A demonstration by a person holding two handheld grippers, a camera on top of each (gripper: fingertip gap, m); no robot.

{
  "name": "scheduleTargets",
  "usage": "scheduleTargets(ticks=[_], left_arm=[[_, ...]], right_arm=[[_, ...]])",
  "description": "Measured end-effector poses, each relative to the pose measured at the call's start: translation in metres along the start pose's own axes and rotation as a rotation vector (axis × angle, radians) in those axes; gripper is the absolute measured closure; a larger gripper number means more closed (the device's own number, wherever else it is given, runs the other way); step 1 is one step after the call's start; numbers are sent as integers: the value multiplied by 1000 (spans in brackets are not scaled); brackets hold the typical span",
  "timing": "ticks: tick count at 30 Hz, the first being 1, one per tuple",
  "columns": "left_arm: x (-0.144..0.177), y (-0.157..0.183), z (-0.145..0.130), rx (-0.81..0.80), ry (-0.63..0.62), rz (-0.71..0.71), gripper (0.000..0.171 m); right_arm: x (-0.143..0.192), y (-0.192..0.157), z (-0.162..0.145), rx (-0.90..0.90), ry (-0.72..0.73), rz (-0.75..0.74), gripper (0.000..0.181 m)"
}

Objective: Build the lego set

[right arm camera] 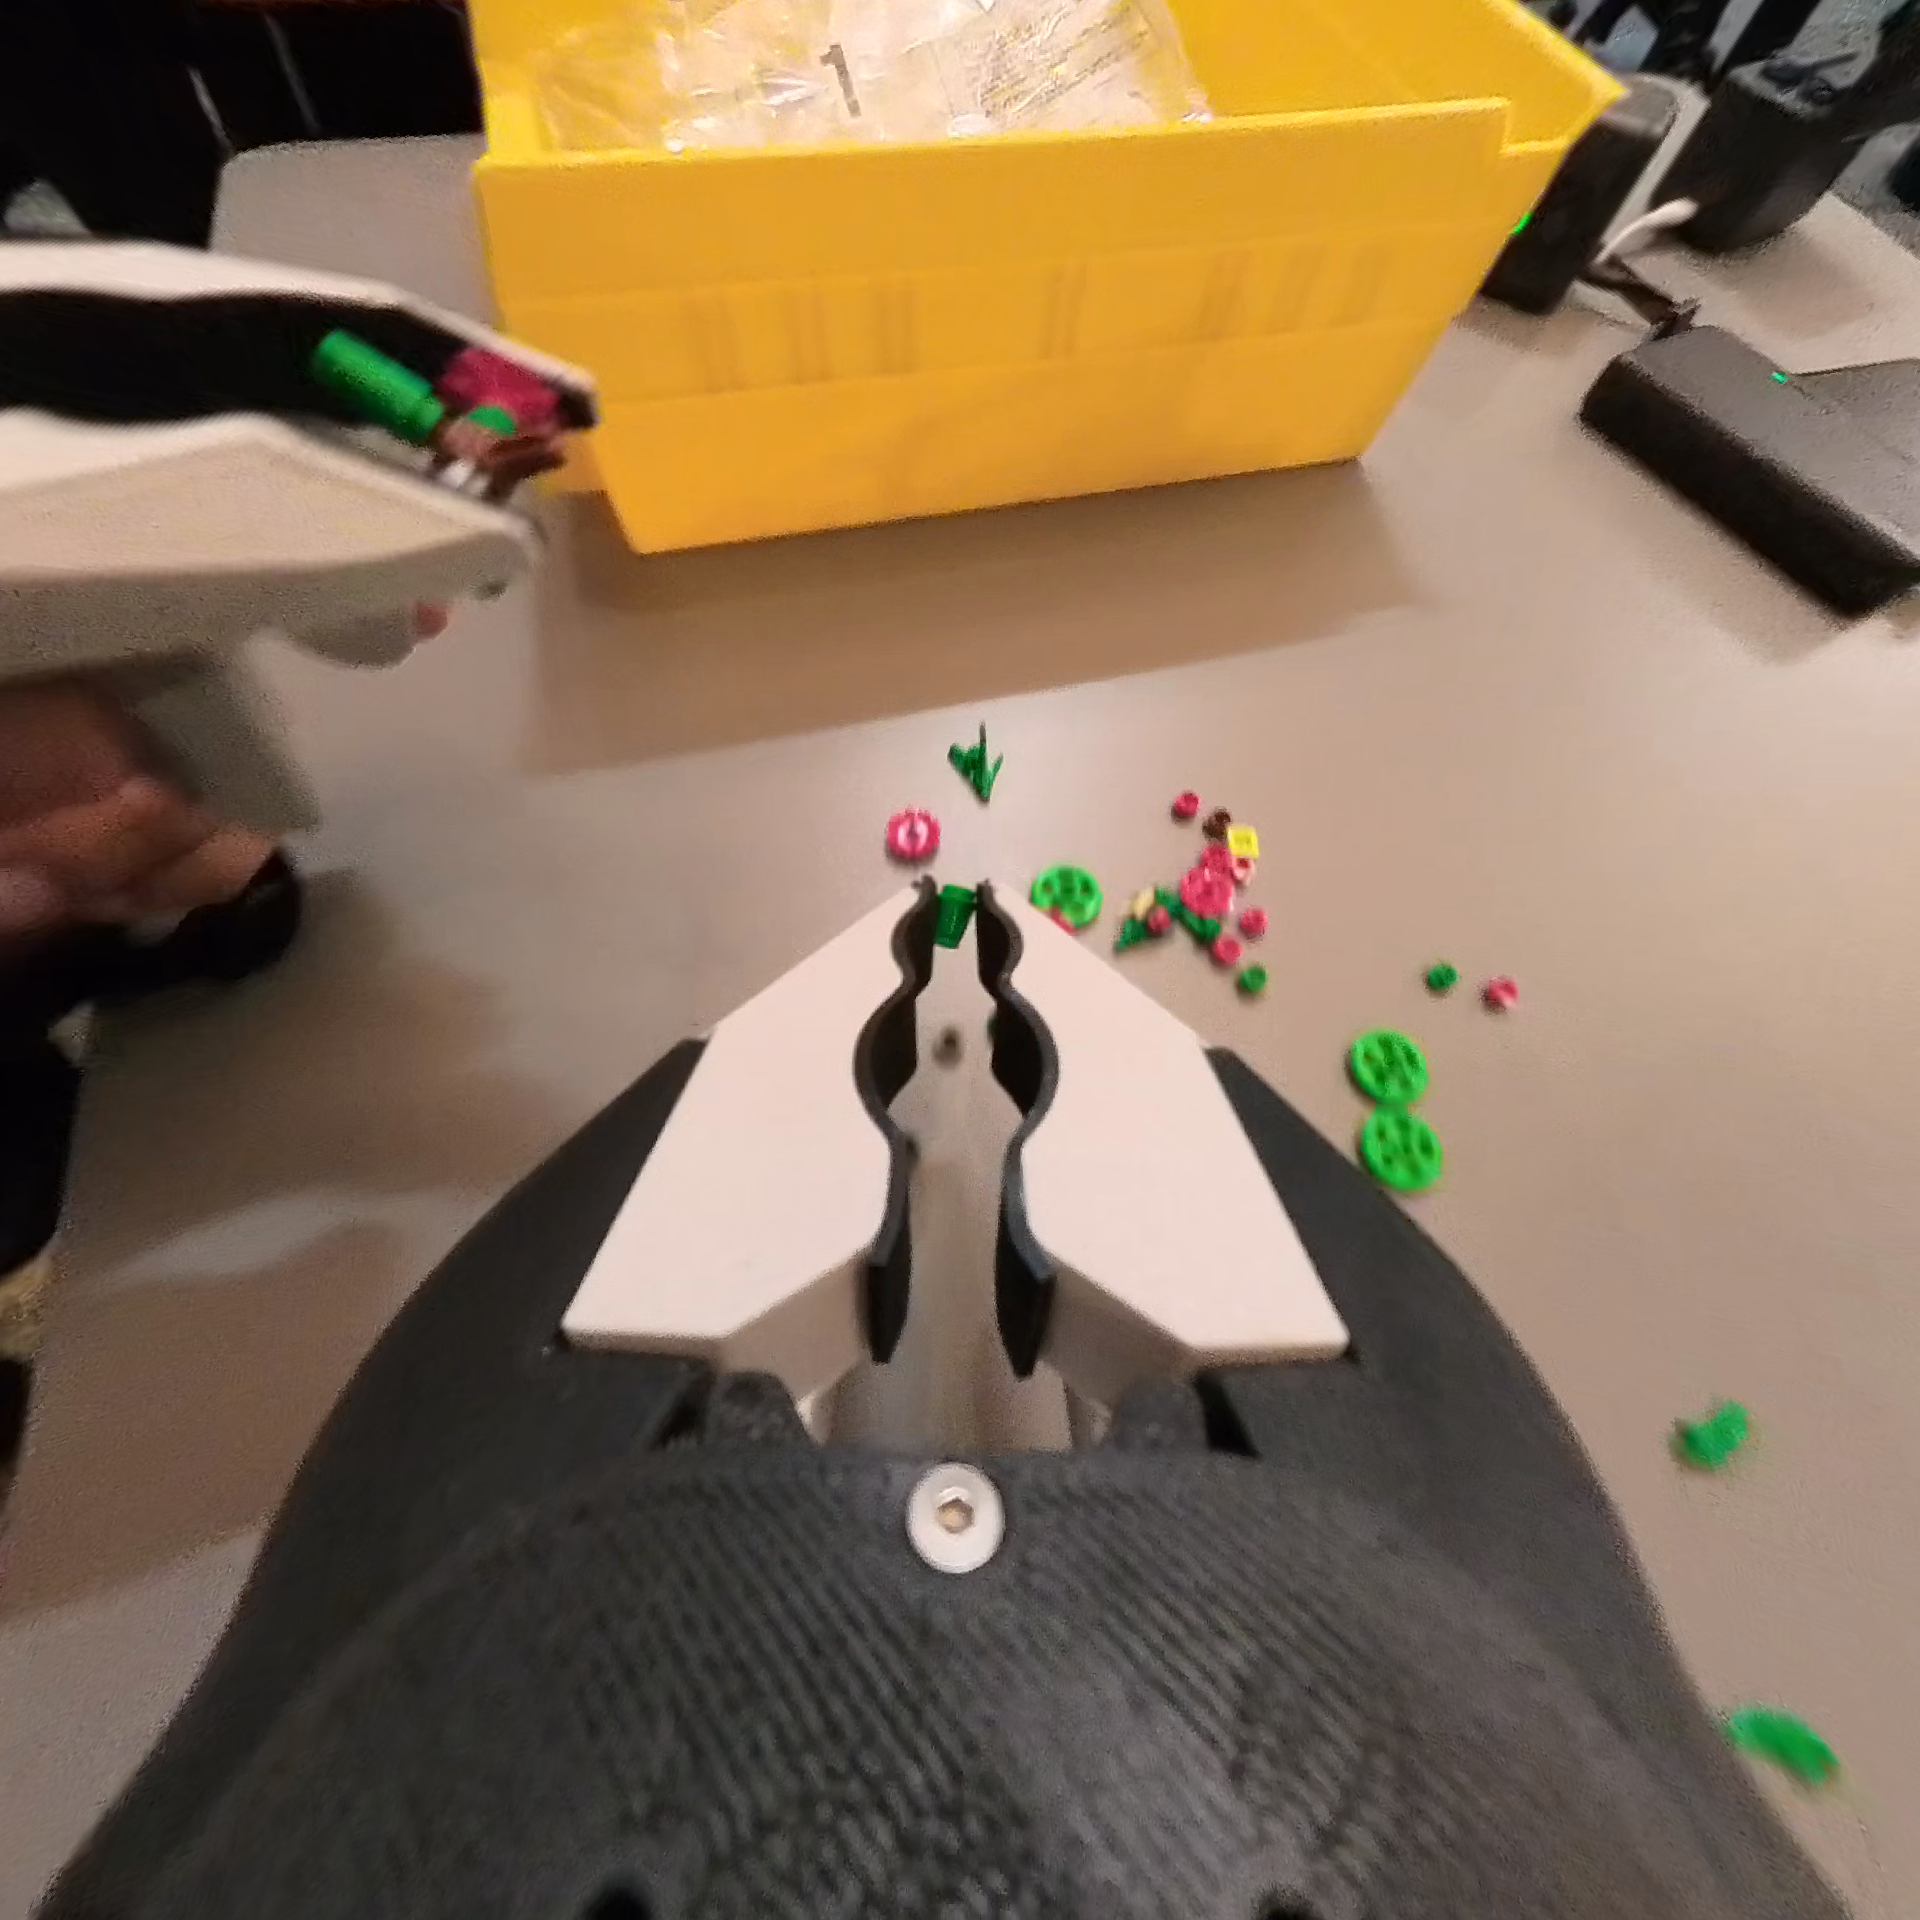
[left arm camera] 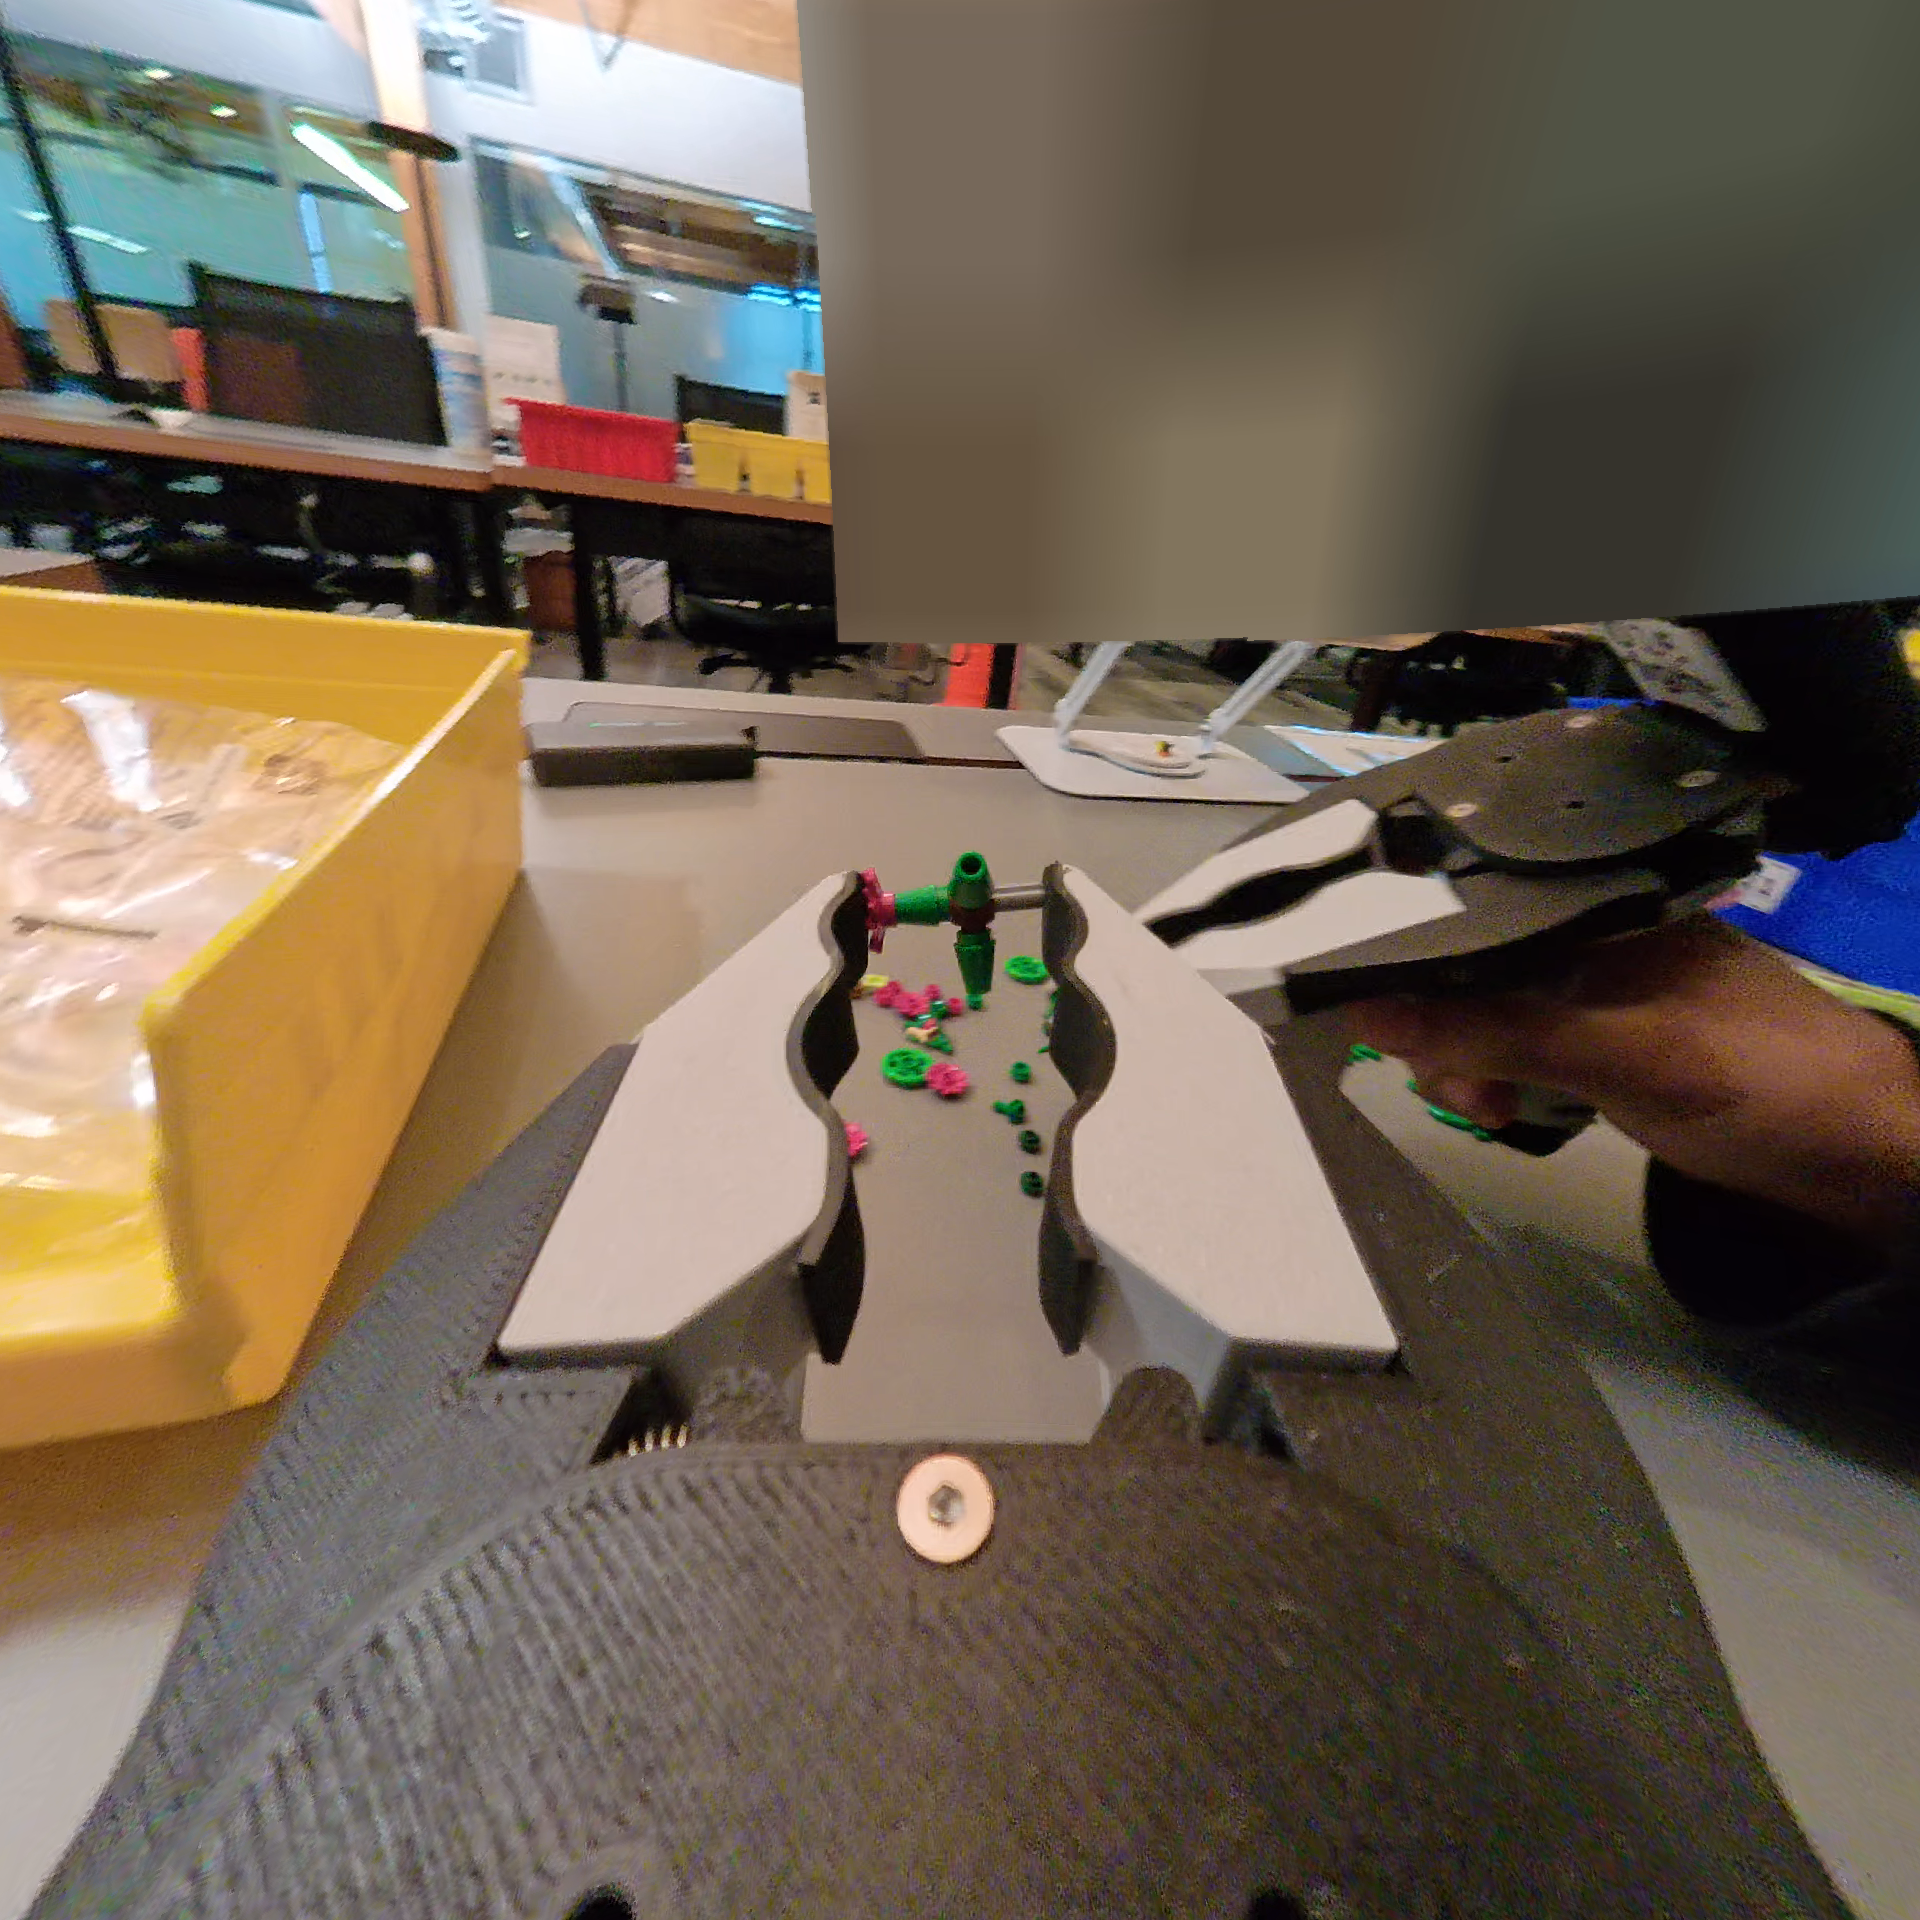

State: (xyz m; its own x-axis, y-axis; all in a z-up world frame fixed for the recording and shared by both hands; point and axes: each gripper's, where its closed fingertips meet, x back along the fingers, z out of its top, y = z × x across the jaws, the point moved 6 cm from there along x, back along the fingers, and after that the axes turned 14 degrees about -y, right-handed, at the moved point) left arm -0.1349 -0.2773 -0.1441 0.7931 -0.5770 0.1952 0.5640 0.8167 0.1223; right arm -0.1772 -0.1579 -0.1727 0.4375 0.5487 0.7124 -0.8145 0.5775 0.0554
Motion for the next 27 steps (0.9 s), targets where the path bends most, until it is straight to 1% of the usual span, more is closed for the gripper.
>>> scheduleTargets(ticks=[1,3,6,7,9,11,13,15,16,19,21,22,25,26,27], left_arm=[[-1,6,0,-21,2,-27,140],[-5,22,-2,-79,-9,-89,140],[-12,54,-8,-180,-47,-230,140],[-13,67,-8,-179,-64,-294,140],[-15,100,-7,-130,-92,-476,140],[-17,138,-9,-104,-116,-626,139],[-22,176,-19,-159,-192,-725,139],[-28,207,-32,-257,-275,-781,139],[-32,219,-37,-291,-298,-796,139],[-43,246,-44,-296,-355,-848,140],[-52,253,-45,-293,-377,-853,140],[-55,254,-44,-294,-377,-849,140],[-60,257,-45,-291,-389,-845,140],[-61,257,-44,-287,-382,-850,140],[-60,257,-43,-282,-376,-863,140]], right_arm=[[14,-3,-13,5,-2,10,176],[43,-8,-50,-14,-50,4,176],[89,-16,-120,-80,-182,-54,176],[105,-19,-144,-108,-220,-88,176],[134,-27,-185,-184,-255,-121,176],[158,-35,-210,-253,-218,-123,176],[171,-37,-228,-288,-181,-130,176],[178,-36,-242,-301,-175,-144,175],[181,-35,-244,-305,-170,-151,176],[184,-32,-248,-296,-180,-187,176],[184,-33,-248,-289,-180,-190,173],[185,-33,-249,-284,-179,-195,166],[190,-34,-253,-255,-174,-221,133],[192,-35,-254,-246,-171,-236,129],[193,-36,-255,-235,-172,-246,131]])
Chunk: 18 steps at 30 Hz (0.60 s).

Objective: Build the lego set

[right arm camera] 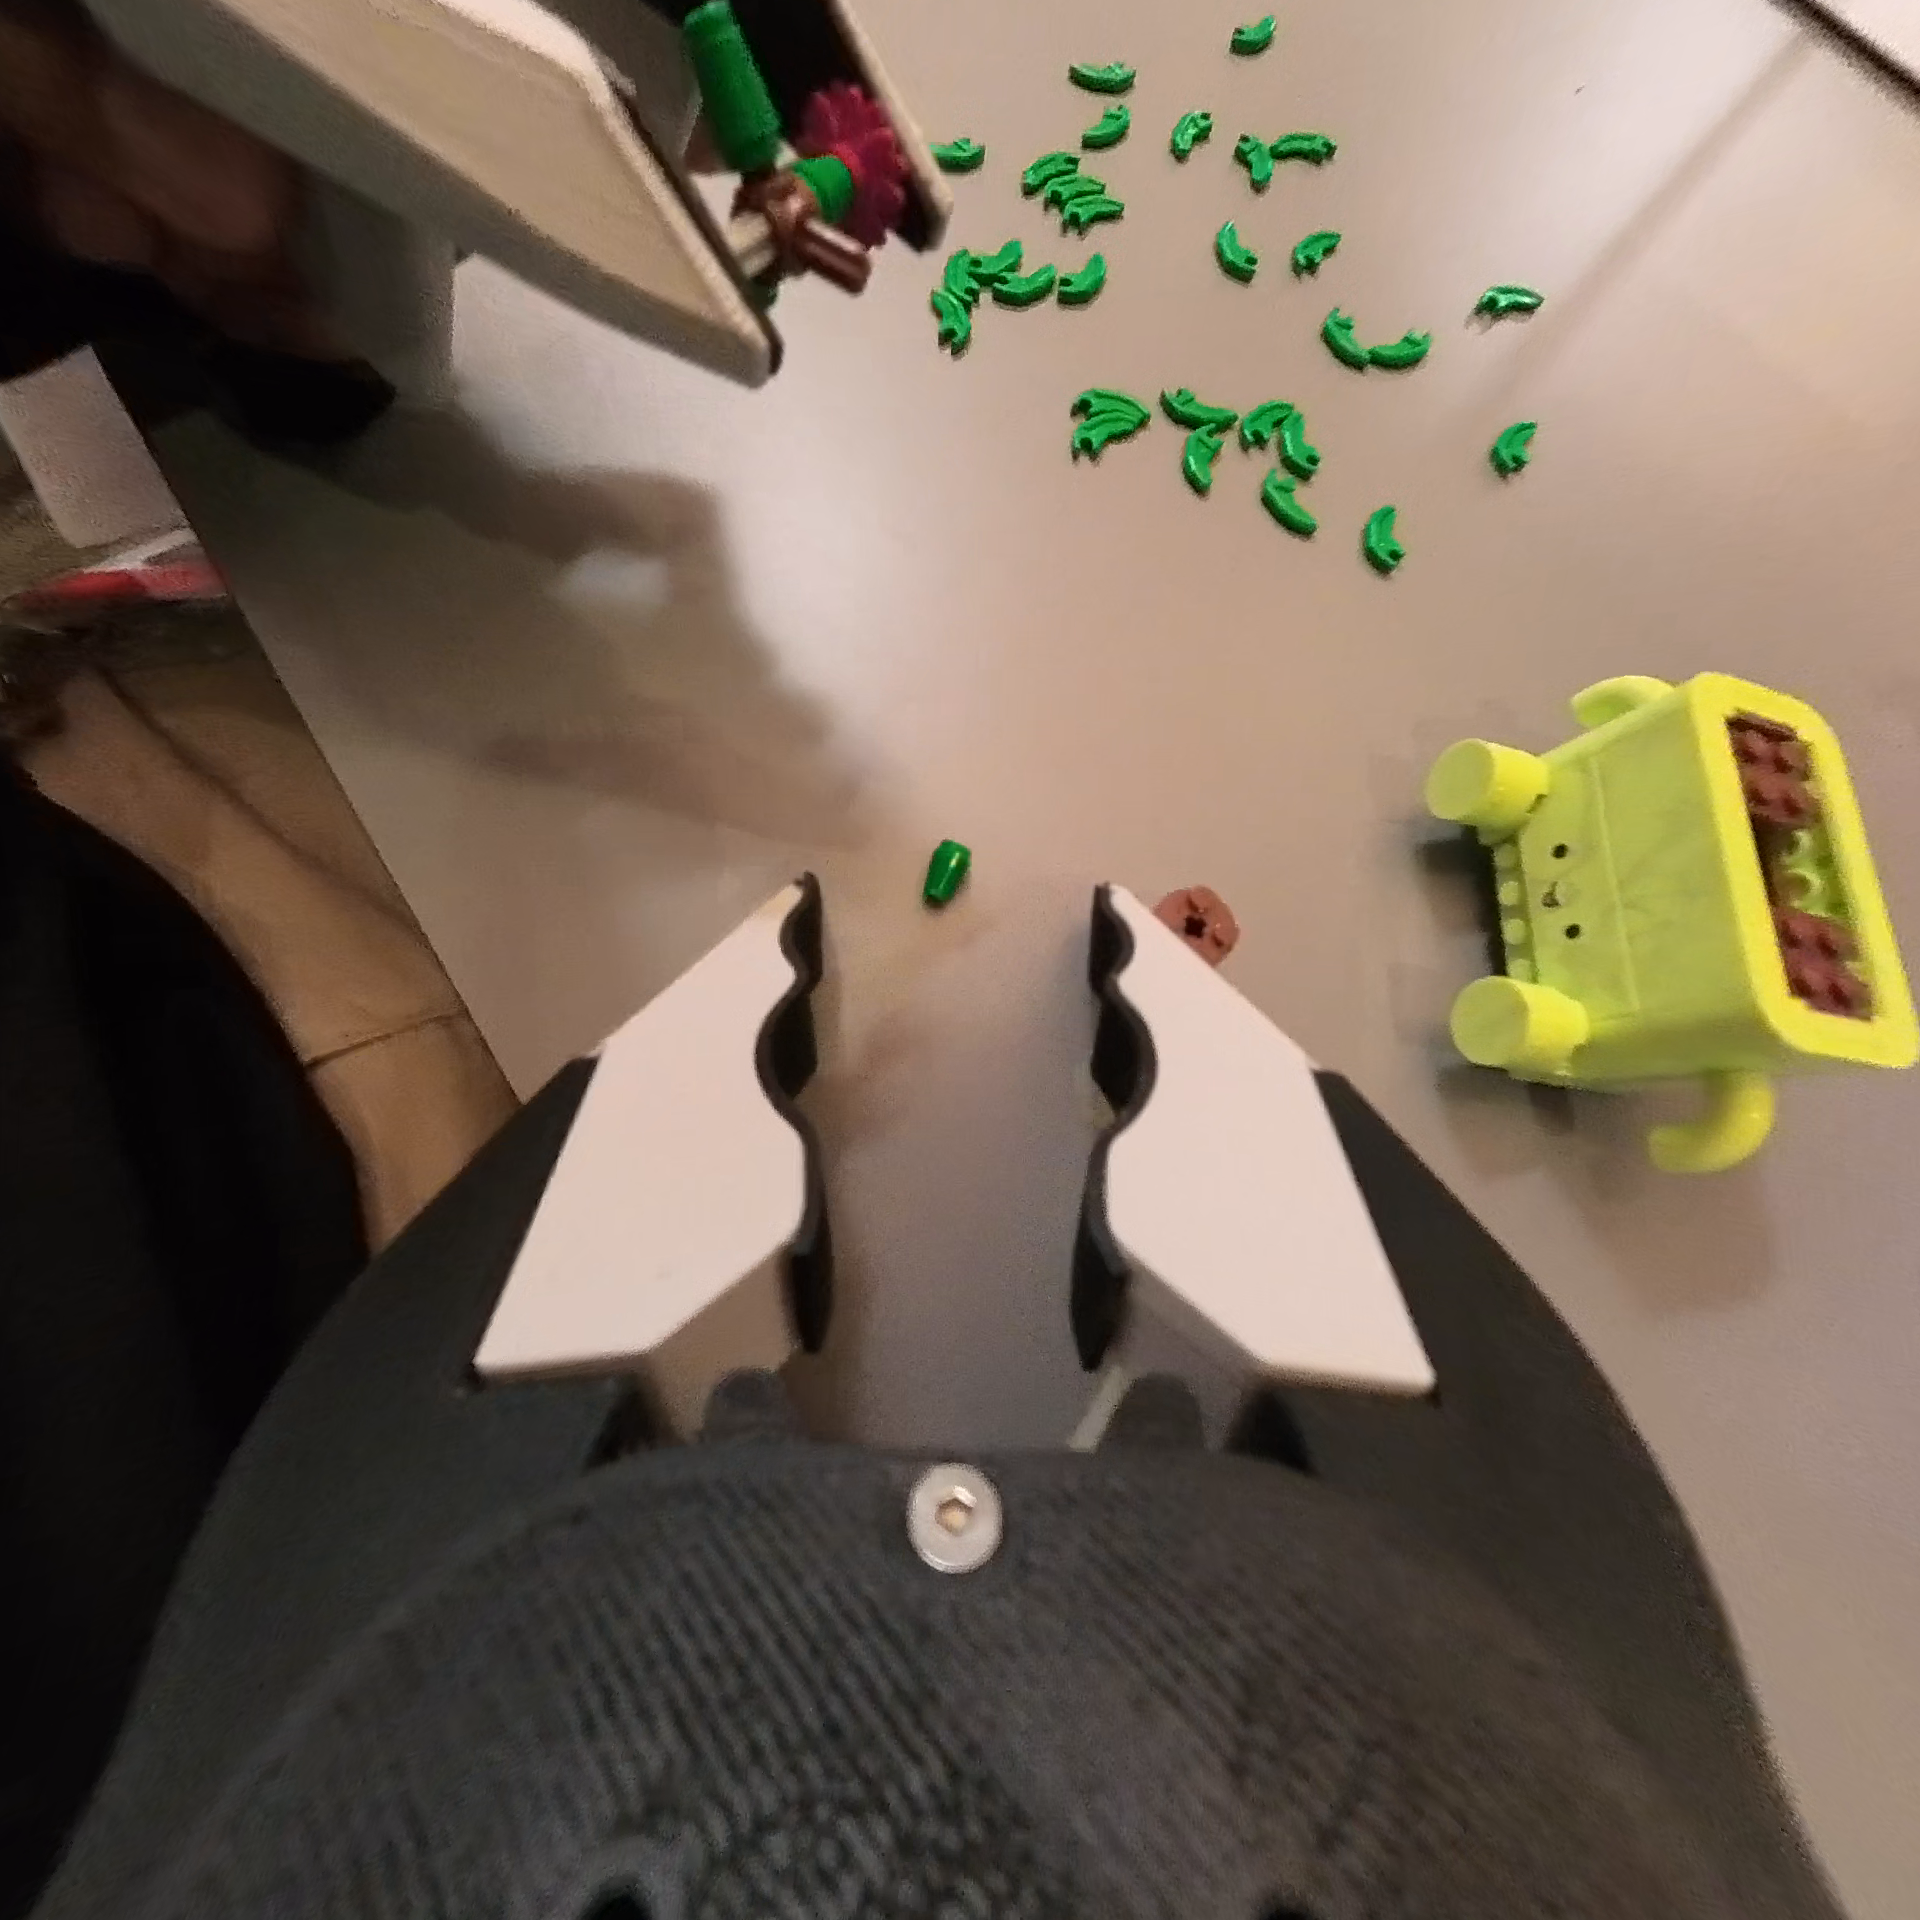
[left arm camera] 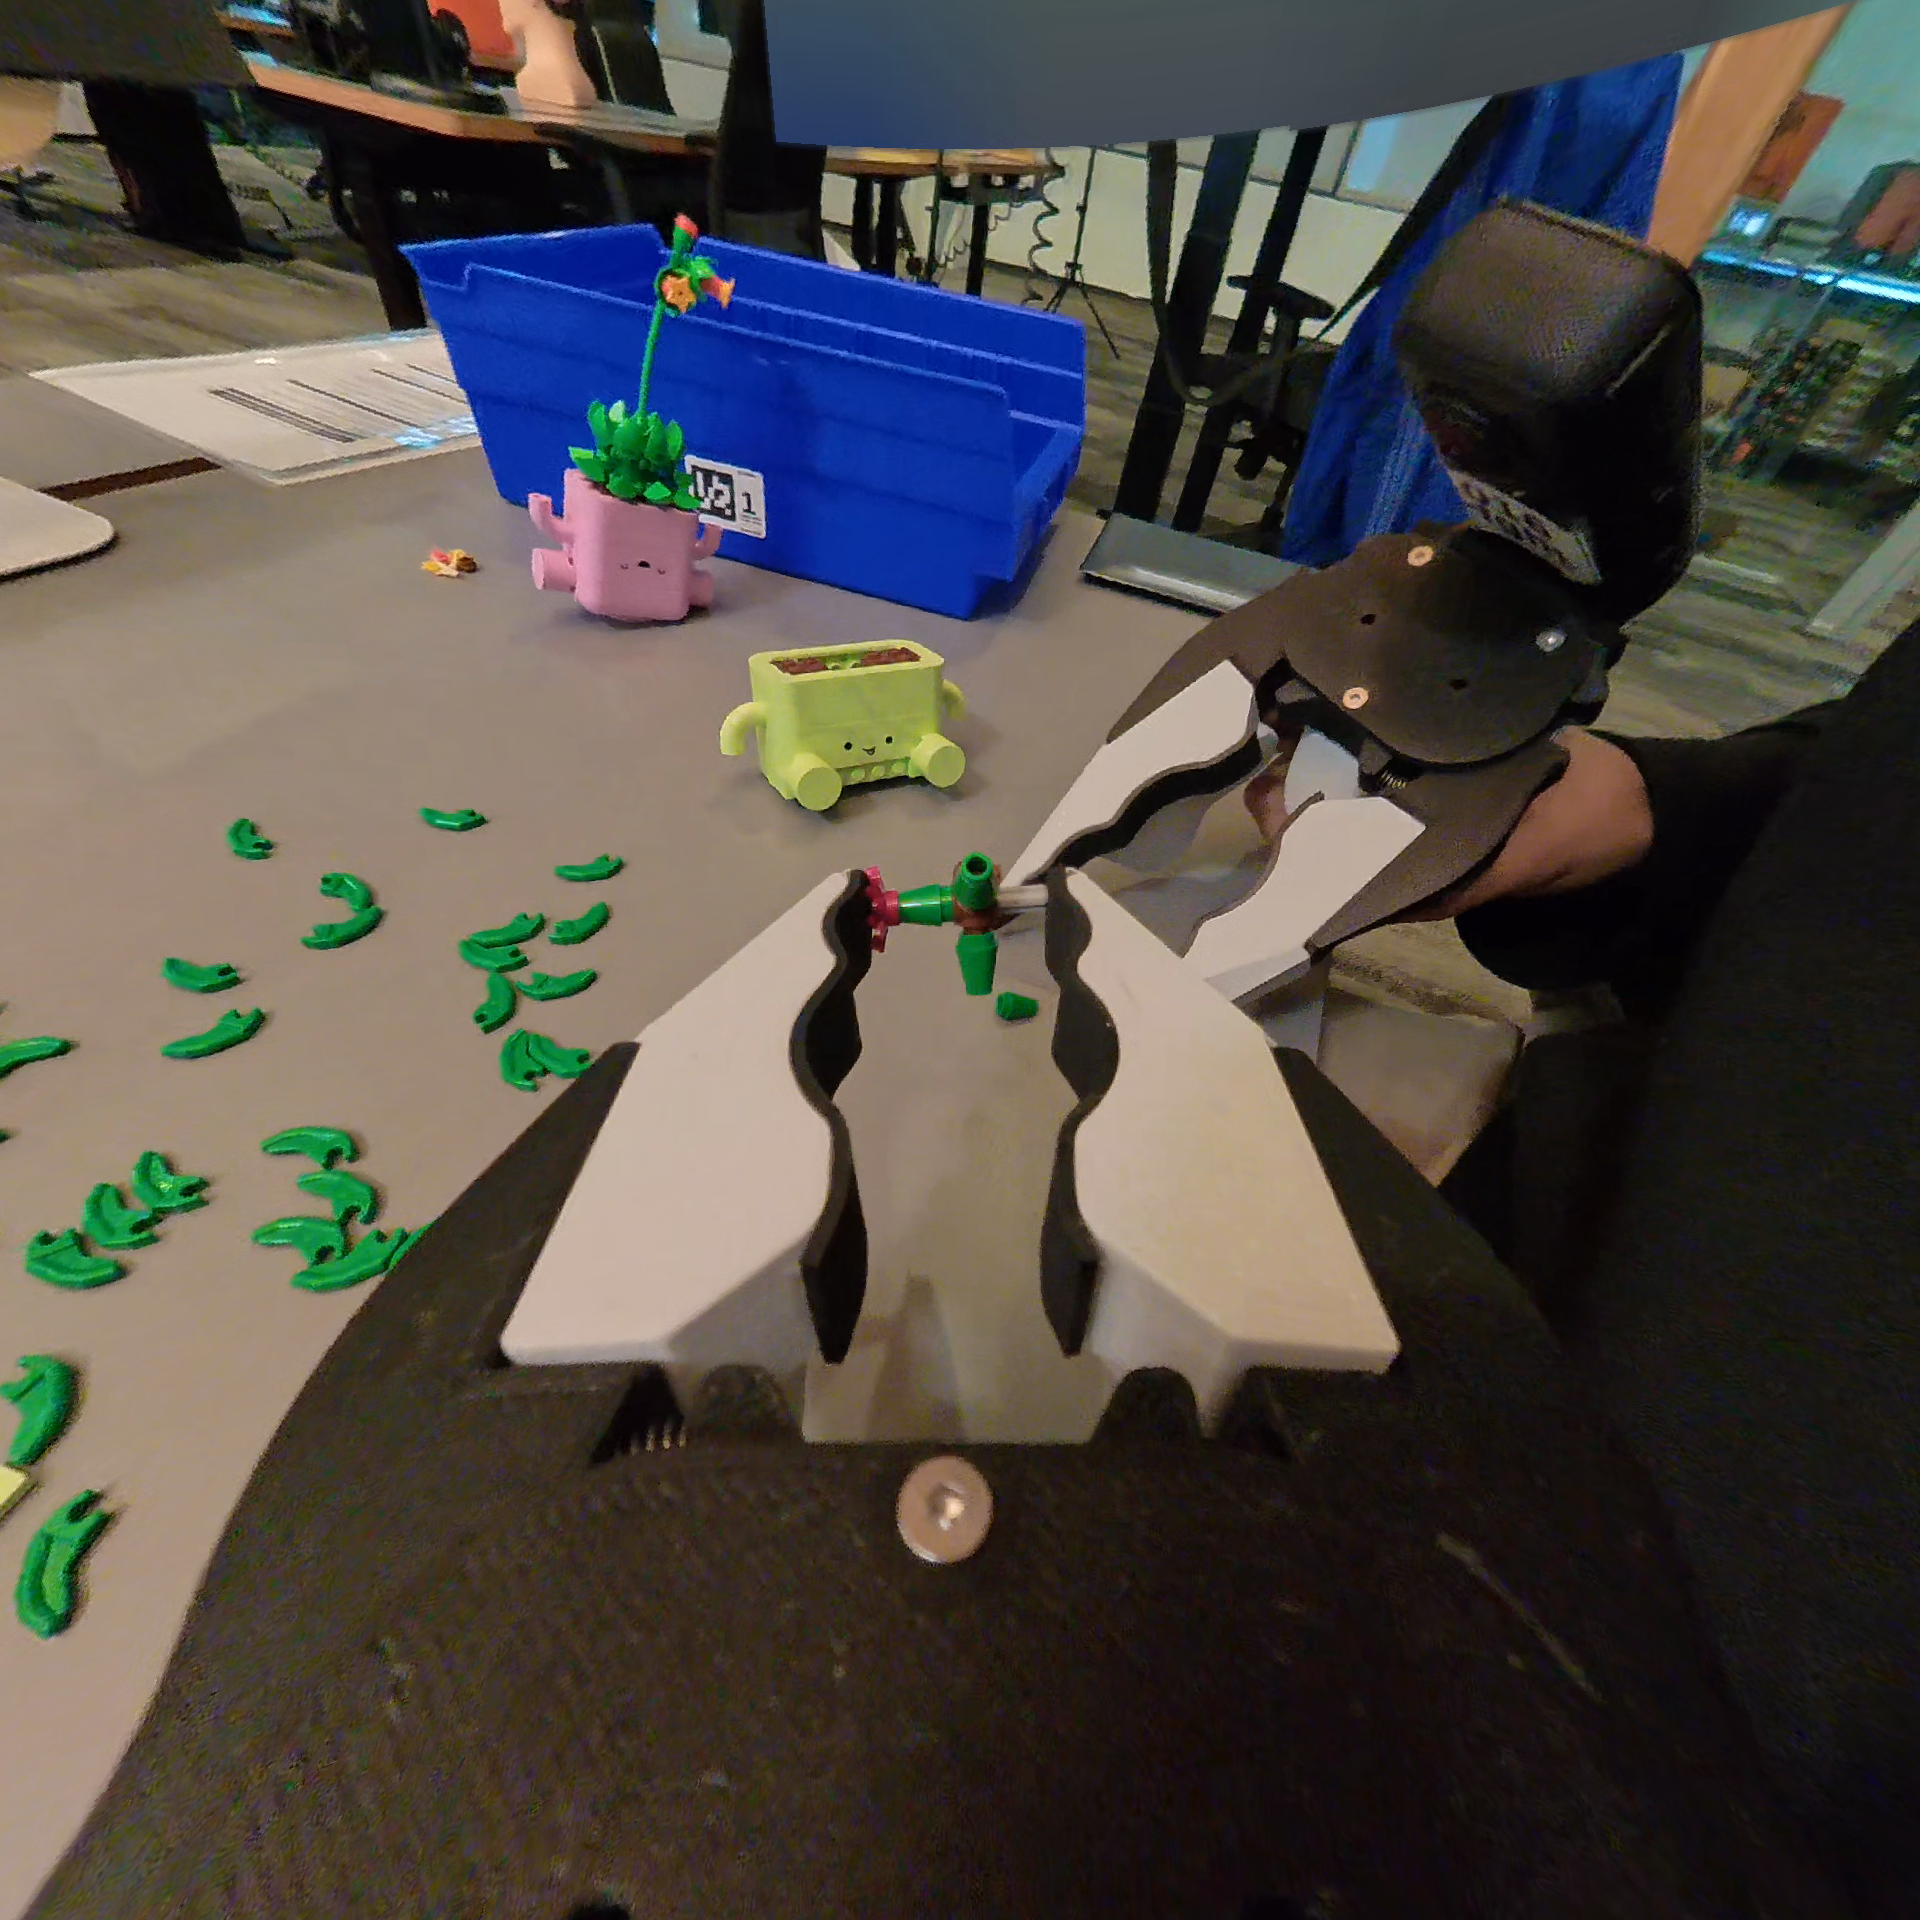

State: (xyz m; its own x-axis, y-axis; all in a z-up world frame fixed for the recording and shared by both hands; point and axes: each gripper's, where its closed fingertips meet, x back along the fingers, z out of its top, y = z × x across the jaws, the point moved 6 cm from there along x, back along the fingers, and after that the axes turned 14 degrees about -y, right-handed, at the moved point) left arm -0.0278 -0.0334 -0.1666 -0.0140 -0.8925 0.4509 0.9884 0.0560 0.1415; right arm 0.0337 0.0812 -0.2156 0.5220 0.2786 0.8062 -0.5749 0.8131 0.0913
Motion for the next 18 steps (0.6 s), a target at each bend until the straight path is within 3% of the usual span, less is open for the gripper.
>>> scheduleTargets(ticks=[8,12,16,18], left_arm=[[13,-13,3,132,139,-21,140],[25,-19,5,153,247,86,141],[20,-10,6,74,207,99,141],[17,-5,6,35,186,104,141]], right_arm=[[-2,5,-1,-59,-17,50,152],[-3,5,0,-70,-19,60,152],[-6,2,3,-71,-19,58,160],[-7,1,5,-71,-20,59,174]])
